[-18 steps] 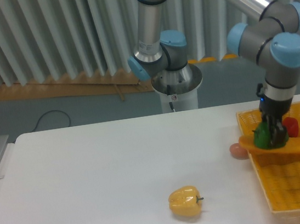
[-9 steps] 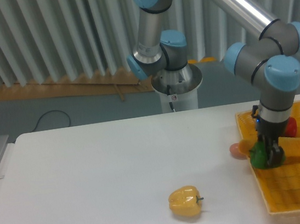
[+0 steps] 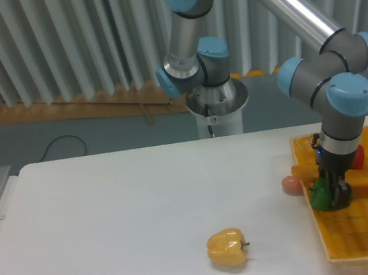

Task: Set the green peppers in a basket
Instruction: 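Lower the green pepper into the basket beside the carrot and release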

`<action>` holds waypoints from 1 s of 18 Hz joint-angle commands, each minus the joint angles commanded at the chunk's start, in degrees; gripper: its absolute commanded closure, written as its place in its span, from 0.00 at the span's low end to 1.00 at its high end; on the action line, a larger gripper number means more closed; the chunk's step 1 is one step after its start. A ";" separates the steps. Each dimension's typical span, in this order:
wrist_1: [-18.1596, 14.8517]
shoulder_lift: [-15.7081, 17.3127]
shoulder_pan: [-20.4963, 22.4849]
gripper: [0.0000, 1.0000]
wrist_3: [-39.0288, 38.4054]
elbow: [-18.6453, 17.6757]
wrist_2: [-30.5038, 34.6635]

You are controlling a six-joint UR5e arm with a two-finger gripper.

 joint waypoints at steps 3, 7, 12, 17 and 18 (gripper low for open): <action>-0.53 1.15 -0.26 0.61 0.00 -0.96 0.00; -0.01 -0.25 1.13 0.57 -0.09 -1.06 0.09; 0.35 -0.79 2.90 0.64 2.11 -1.14 0.00; 0.79 -1.14 2.90 0.63 1.32 -1.06 0.26; 0.79 -1.14 2.90 0.60 1.32 -1.06 0.26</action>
